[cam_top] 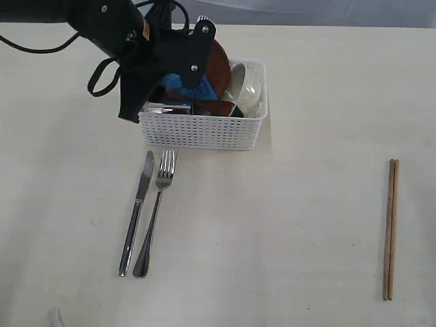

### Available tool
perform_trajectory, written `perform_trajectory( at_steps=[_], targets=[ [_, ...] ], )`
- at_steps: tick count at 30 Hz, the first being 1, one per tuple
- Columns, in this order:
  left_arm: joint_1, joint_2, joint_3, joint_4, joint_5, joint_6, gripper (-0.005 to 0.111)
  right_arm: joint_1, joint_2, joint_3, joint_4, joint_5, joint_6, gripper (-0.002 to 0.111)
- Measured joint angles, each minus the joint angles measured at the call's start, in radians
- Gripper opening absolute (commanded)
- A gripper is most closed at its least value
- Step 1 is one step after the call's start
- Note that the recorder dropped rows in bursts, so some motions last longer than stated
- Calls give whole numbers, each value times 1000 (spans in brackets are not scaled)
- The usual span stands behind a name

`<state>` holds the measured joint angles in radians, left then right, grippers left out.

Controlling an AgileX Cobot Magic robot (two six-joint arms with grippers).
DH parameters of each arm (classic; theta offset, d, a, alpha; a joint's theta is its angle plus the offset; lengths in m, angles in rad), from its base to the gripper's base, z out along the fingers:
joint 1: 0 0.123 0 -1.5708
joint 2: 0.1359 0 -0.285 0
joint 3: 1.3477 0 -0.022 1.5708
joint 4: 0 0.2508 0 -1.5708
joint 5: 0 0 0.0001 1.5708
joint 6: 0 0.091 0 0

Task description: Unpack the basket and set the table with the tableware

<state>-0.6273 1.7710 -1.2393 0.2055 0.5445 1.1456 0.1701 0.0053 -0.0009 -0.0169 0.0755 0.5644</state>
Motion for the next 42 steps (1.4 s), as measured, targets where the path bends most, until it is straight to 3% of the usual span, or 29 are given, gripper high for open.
perform_trajectory(
  at_steps=[6, 12, 13, 15, 18, 19, 21, 24, 42],
  targets=[
    [0, 44, 0, 109, -36, -94, 50, 0, 0, 0, 0, 6, 6, 0],
    [0, 92, -30, 312, 33, -463, 47, 0, 0, 0, 0, 6, 8, 0],
    [3, 104, -68, 327, 80, -566, 47, 0, 0, 0, 0, 8, 8, 0],
    [9, 113, -129, 285, 119, -612, 47, 0, 0, 0, 0, 8, 8, 0],
    [11, 113, -193, 145, 193, -470, 34, 0, 0, 0, 0, 8, 8, 0],
    [11, 113, -203, 77, 254, -338, 33, 0, 0, 0, 0, 8, 8, 0],
    [11, 115, -204, 30, 324, -202, 38, 0, 0, 0, 0, 10, 11, 0],
    [11, 128, -204, 27, 335, -144, 54, 0, 0, 0, 0, 11, 11, 0],
    [11, 218, -204, 84, 274, -175, 53, 0, 0, 0, 0, 11, 11, 0]
  ],
)
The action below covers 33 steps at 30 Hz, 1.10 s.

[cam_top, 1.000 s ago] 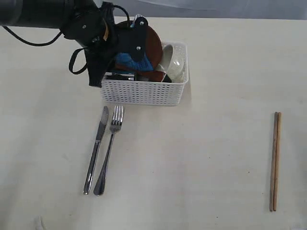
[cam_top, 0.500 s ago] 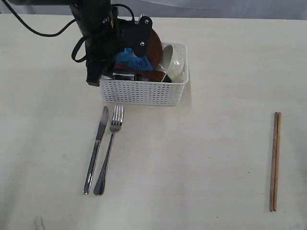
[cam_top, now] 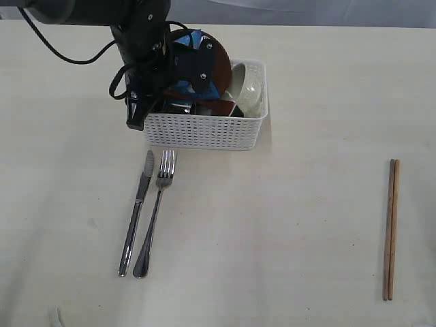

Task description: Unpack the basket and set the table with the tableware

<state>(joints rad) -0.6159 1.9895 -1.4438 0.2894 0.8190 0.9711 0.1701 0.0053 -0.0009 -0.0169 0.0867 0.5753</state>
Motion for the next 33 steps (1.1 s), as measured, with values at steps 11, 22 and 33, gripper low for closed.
perform_trajectory(
  at_steps=[11, 22, 33],
  targets=[
    [0, 15, 0, 7, -18, -7, 0, 0, 0, 0, 0, 0, 0, 0],
    [0, 5, 0, 54, -23, -76, 0, 0, 0, 0, 0, 1, 0, 0],
    [0, -38, 0, 88, -110, -147, 59, 0, 0, 0, 0, 3, 0, 0]
  ],
)
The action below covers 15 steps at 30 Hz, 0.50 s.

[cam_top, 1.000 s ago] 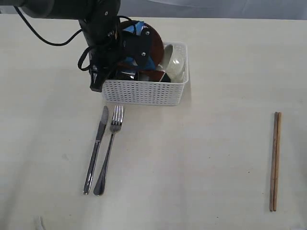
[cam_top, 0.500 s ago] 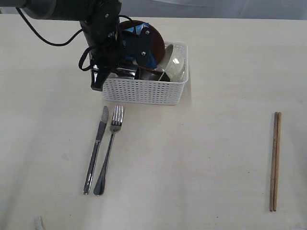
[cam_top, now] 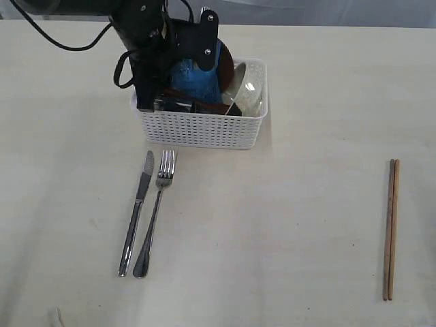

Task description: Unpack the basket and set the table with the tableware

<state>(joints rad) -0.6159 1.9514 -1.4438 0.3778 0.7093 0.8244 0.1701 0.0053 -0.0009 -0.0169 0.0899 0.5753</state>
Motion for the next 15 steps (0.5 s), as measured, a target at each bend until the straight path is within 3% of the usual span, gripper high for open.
perform_trajectory(
  at_steps=[10, 15],
  targets=[
    [8, 11, 0, 31, 58, 11, 57, 0, 0, 0, 0, 0, 0, 0],
    [11, 33, 0, 37, 80, 13, 40, 0, 0, 0, 0, 0, 0, 0]
  ],
)
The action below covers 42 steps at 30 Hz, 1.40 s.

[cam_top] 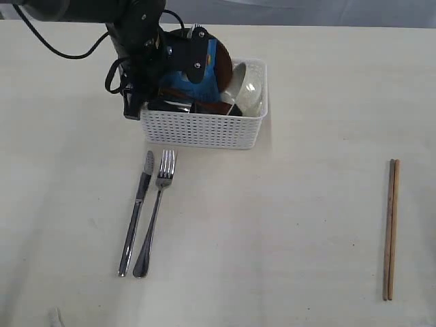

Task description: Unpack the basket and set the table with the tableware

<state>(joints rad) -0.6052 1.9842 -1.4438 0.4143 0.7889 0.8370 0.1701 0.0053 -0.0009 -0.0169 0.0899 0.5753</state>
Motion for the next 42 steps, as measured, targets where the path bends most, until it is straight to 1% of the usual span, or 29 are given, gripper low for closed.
perform_trajectory(
  at_steps=[5, 7, 14, 18, 20, 23, 24, 26, 27, 29, 32, 35, 42],
  targets=[
    [0, 6, 0, 3, 0, 0, 9, 0, 0, 0, 0, 0, 0, 0],
    [0, 7, 0, 3, 0, 0, 0, 0, 0, 0, 0, 0, 0, 0],
    [0, 7, 0, 22, 7, 0, 0, 0, 0, 0, 0, 0, 0, 0],
    [0, 7, 0, 75, 7, -46, 0, 0, 0, 0, 0, 0, 0, 0],
    [0, 7, 0, 100, -1, -82, 3, 0, 0, 0, 0, 0, 0, 0],
    [0, -2, 0, 120, -22, -139, 22, 0, 0, 0, 0, 0, 0, 0],
    [0, -8, 0, 122, -22, -147, 33, 0, 0, 0, 0, 0, 0, 0],
    [0, -17, 0, 122, -19, -146, 48, 0, 0, 0, 0, 0, 0, 0],
    [0, -20, 0, 122, -11, -136, 52, 0, 0, 0, 0, 0, 0, 0],
    [0, -21, 0, 95, 18, -96, 51, 0, 0, 0, 0, 0, 0, 0],
    [0, -21, 0, 10, 52, -3, 42, 0, 0, 0, 0, 0, 0, 0],
    [0, -11, 0, -9, 57, 33, 34, 2, 0, 0, 0, 0, 0, 0],
    [4, 13, 0, 31, 44, 3, 36, 47, 0, 0, 0, 0, 0, 0]
  ],
)
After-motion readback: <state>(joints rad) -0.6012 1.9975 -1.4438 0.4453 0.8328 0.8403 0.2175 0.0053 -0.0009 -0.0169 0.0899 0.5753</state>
